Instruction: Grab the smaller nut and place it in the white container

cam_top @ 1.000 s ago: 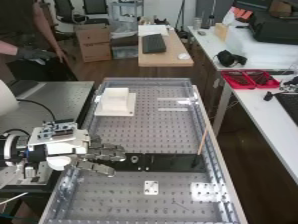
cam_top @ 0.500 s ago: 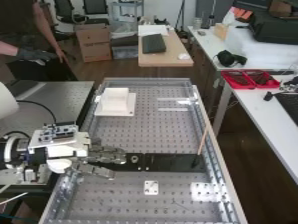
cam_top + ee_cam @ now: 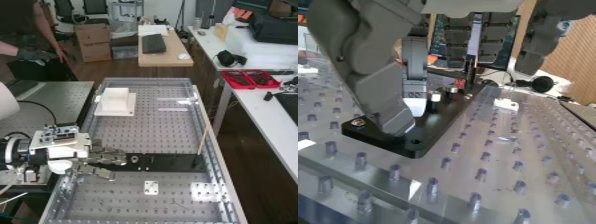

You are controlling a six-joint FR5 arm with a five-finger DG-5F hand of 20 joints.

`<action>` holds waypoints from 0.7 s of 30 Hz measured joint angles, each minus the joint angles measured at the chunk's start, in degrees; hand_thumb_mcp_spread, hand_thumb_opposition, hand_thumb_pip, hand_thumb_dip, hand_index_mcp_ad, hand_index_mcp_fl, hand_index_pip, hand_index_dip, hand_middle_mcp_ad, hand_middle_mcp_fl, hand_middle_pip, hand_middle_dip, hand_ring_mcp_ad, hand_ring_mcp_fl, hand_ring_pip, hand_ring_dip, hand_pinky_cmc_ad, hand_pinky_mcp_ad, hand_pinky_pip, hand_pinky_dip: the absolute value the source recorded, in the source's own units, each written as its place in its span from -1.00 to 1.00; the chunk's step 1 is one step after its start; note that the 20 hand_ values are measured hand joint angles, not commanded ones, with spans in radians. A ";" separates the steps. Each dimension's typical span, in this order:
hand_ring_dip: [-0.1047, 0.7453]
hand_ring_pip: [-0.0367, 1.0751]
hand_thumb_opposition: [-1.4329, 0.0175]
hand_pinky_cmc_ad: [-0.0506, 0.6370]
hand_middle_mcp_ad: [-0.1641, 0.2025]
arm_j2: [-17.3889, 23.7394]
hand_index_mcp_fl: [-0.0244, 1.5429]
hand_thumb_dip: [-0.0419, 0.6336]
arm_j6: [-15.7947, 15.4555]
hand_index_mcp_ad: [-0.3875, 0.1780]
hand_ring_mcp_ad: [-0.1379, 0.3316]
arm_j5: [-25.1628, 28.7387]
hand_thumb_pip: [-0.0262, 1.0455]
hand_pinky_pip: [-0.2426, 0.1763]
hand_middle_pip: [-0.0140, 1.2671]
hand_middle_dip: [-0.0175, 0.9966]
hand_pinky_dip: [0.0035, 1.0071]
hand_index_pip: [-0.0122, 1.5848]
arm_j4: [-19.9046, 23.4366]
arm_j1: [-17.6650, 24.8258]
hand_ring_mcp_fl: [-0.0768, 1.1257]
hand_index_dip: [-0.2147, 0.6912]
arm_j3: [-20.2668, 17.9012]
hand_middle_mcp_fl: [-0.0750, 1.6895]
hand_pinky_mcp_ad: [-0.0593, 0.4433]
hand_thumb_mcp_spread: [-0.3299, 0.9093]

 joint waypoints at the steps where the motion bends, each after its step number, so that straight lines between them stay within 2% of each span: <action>1: -0.51 -0.76 -0.19 0.10 0.21 -0.04 -0.94 -0.27 -0.08 -0.25 0.08 0.00 0.51 0.10 -0.76 -0.53 -0.65 0.97 -0.03 0.04 -0.88 -0.11 -0.02 -0.87 0.34 0.21; 17: -0.50 -0.76 -0.18 0.10 0.23 -0.34 -0.95 -0.20 -0.22 -0.24 0.07 0.05 0.54 0.10 -0.76 -0.53 -0.65 0.97 -0.48 0.50 -0.88 -0.10 0.25 -0.89 0.34 0.24; 21: -0.50 -0.76 -0.21 0.10 0.21 -0.20 -0.95 -0.19 -0.04 -0.30 0.07 0.06 0.52 0.10 -0.76 -0.53 -0.65 0.97 -0.47 0.64 -0.88 -0.10 0.20 -0.89 0.34 0.25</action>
